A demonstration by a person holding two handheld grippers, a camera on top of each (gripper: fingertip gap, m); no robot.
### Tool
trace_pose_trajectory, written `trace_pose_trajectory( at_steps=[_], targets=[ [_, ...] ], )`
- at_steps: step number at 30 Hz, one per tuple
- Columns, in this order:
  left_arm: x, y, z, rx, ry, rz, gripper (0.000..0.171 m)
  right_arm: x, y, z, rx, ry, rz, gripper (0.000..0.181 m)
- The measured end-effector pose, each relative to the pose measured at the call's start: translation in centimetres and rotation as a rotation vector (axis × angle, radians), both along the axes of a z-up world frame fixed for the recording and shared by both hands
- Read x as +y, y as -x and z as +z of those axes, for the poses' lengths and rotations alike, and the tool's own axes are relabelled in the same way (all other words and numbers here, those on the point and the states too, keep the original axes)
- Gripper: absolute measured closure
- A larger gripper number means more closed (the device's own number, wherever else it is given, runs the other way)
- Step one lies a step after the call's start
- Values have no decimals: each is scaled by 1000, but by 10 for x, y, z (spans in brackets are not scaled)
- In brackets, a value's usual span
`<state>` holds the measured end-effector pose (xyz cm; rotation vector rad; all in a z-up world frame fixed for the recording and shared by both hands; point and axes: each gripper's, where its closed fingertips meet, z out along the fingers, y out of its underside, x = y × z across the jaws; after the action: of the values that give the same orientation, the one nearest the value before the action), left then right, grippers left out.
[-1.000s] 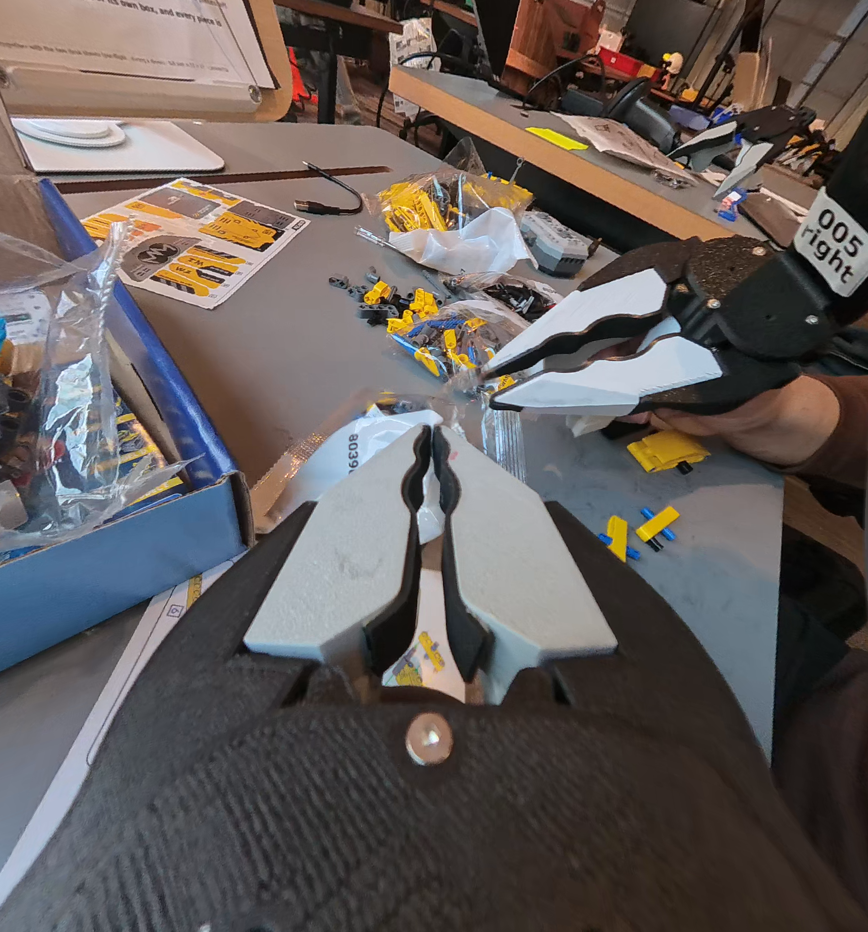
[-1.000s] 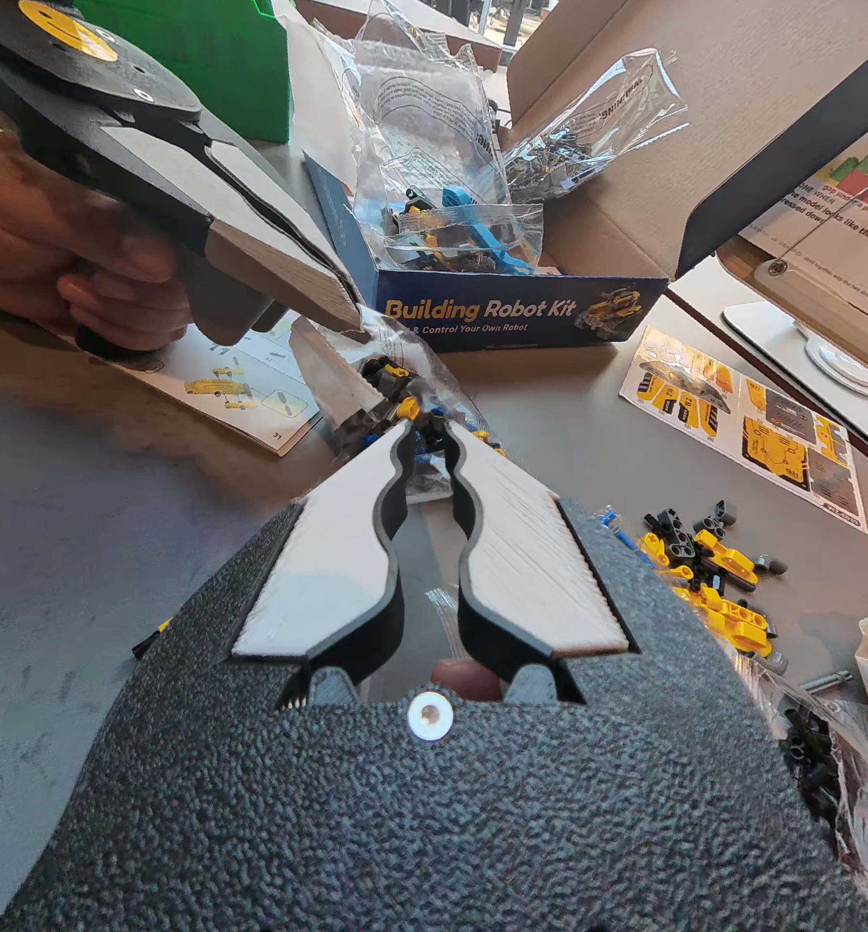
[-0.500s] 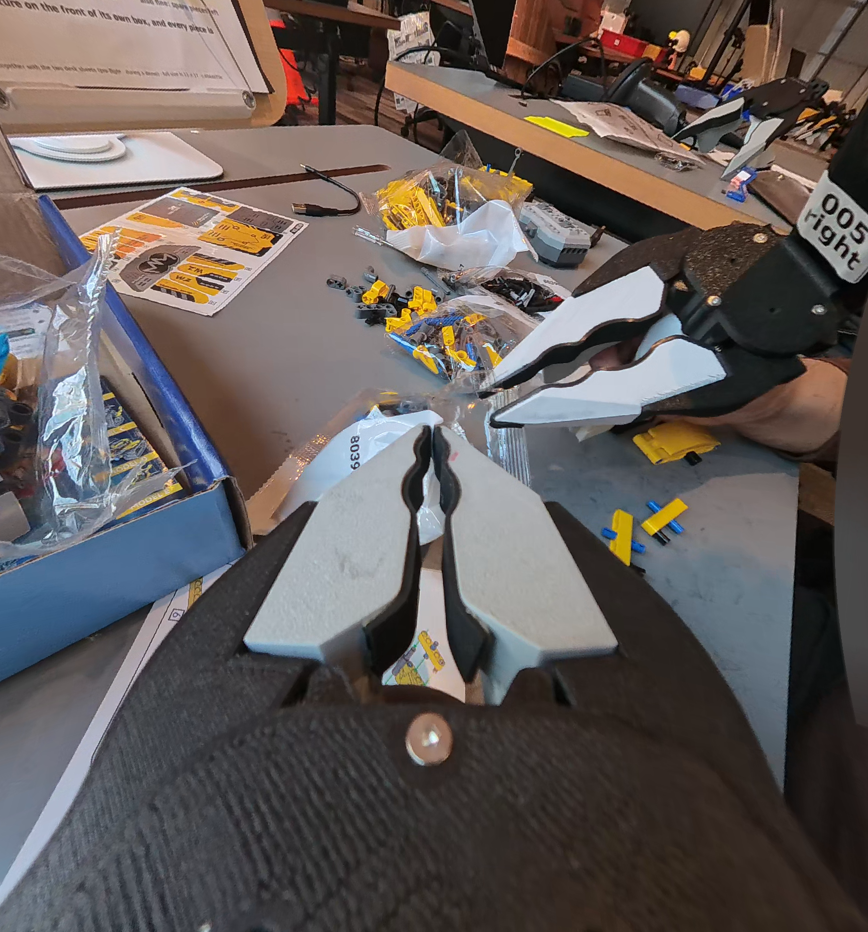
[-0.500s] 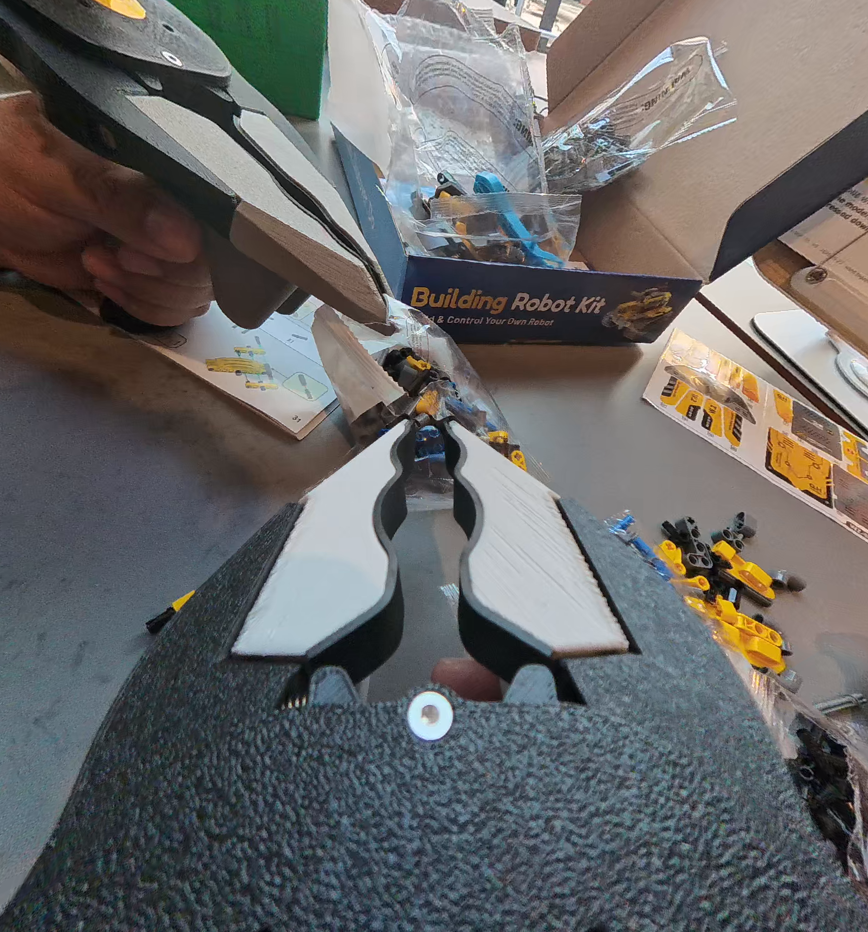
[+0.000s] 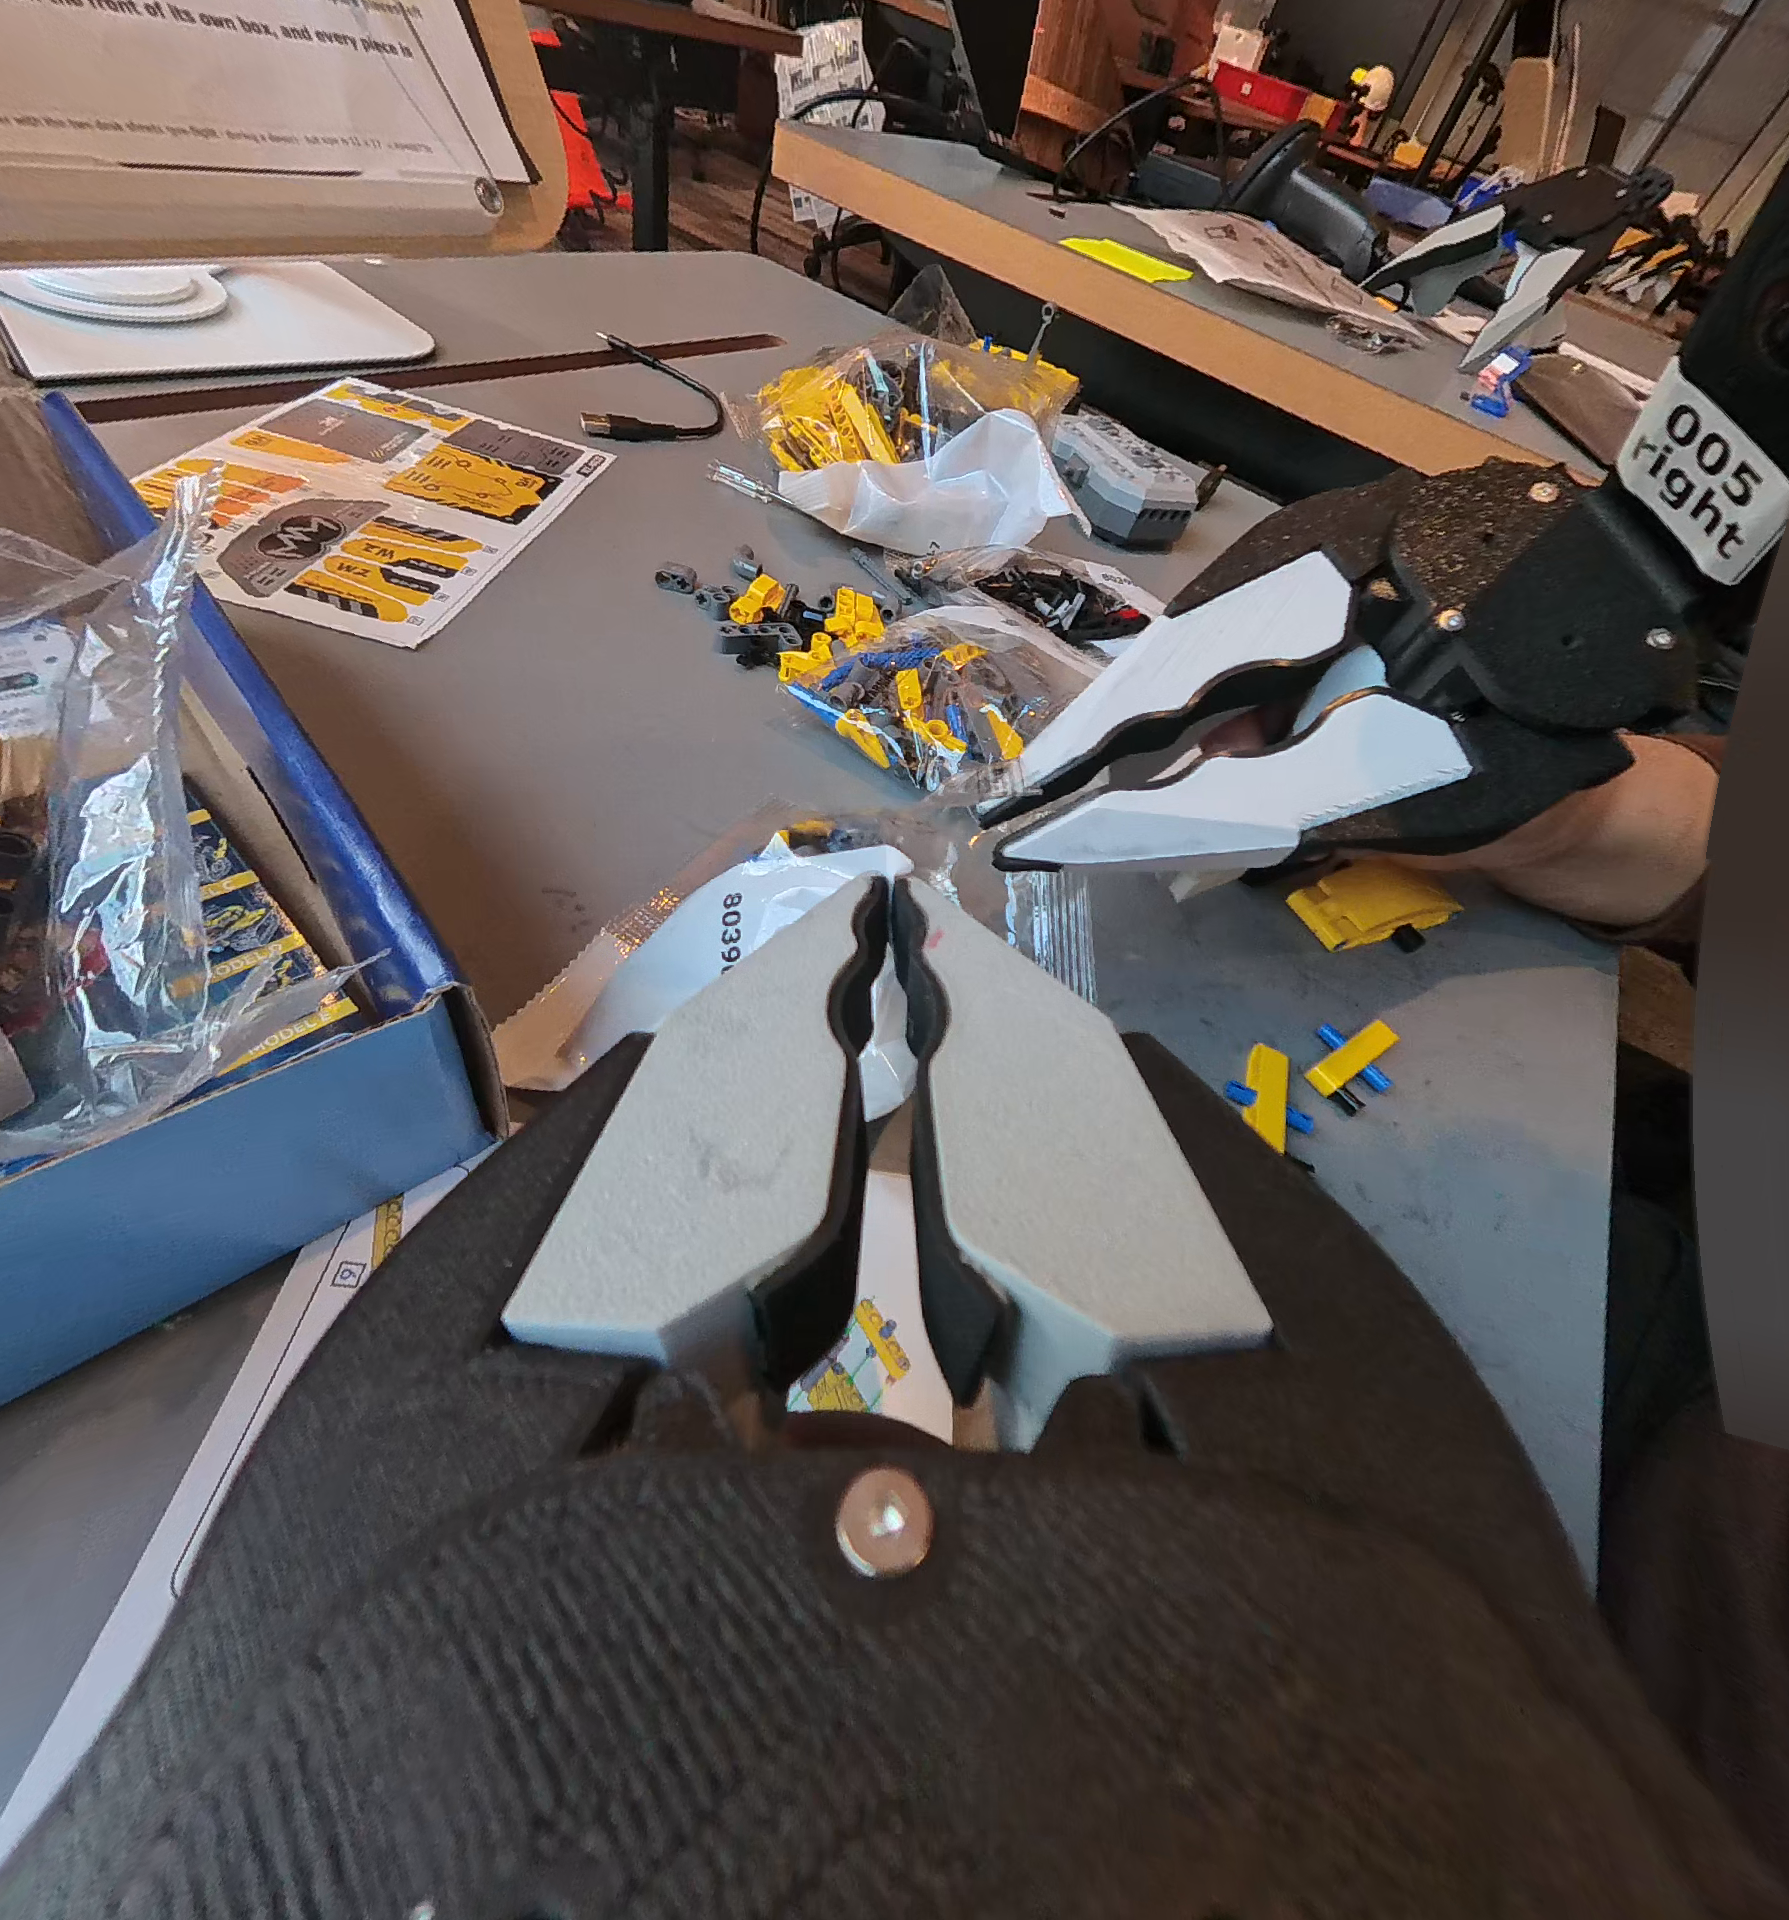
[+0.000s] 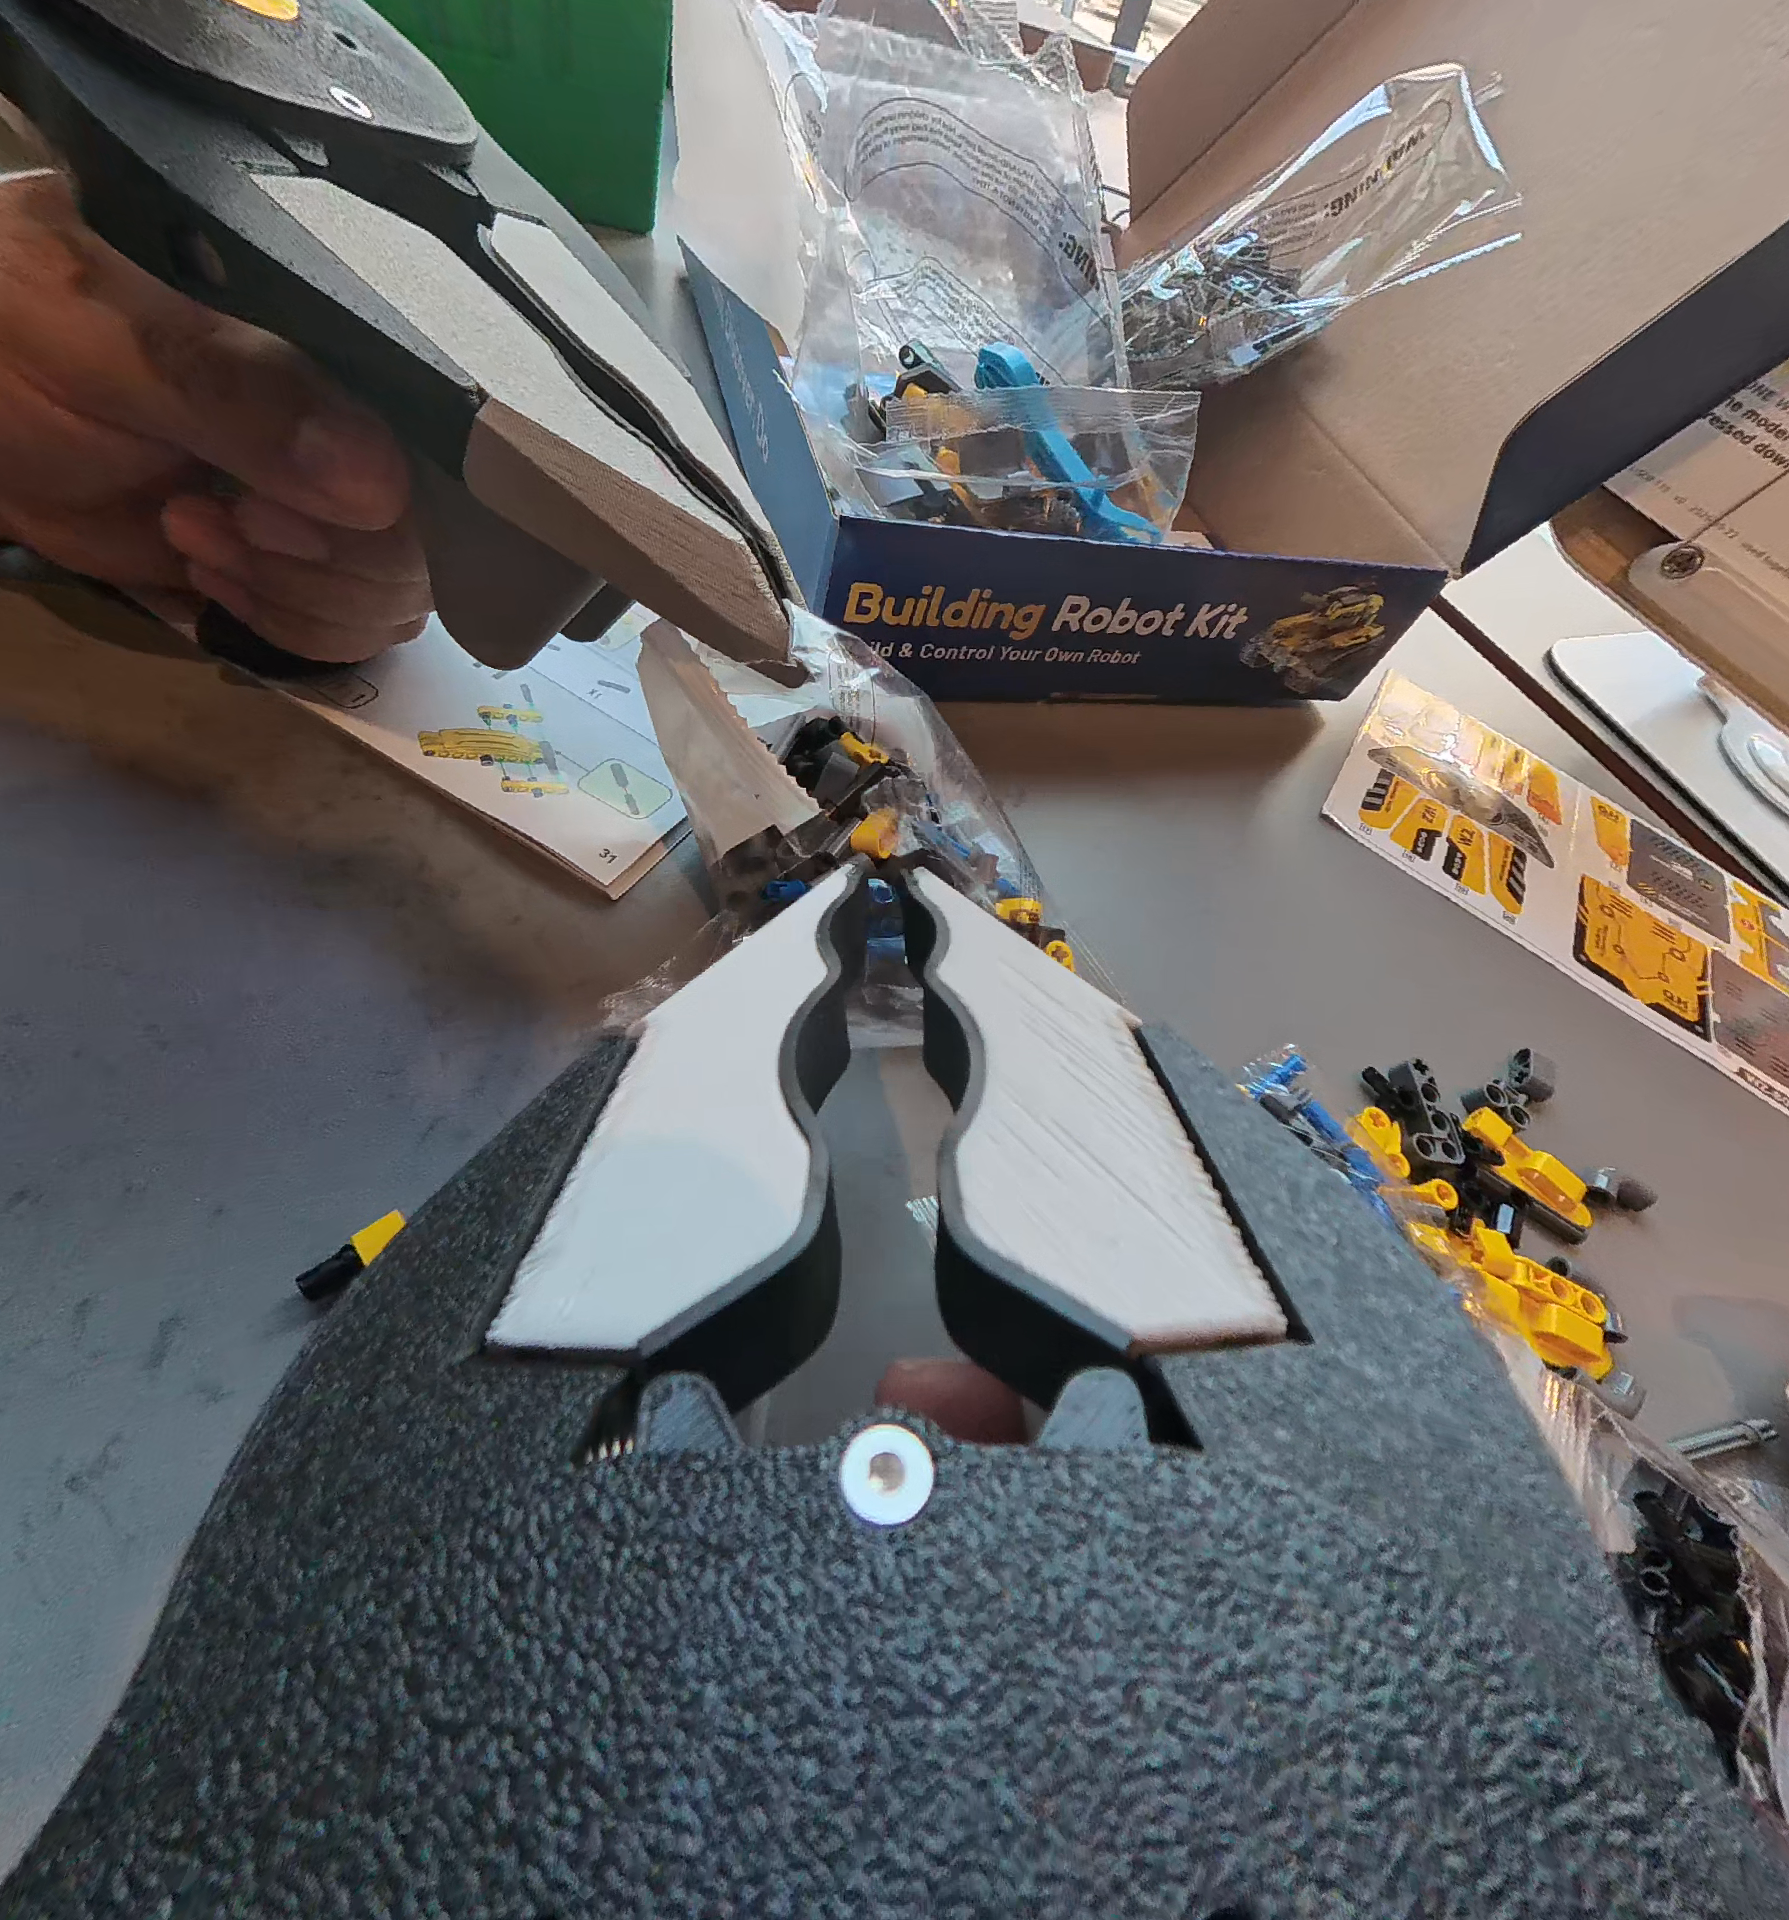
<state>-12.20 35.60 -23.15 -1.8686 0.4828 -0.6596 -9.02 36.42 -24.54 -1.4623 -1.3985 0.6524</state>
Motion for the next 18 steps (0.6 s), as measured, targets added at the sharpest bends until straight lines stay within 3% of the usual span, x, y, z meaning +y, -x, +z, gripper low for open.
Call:
trace_pose_trajectory(
  at_steps=[11,18],
  targets=[
    [-6,-11,-4,85,-32,-49,171,-4,2,-9,-52,3,26,173],
    [-8,-16,-9,108,-3,-85,144,3,-2,-24,-144,14,-10,165]
  ],
)
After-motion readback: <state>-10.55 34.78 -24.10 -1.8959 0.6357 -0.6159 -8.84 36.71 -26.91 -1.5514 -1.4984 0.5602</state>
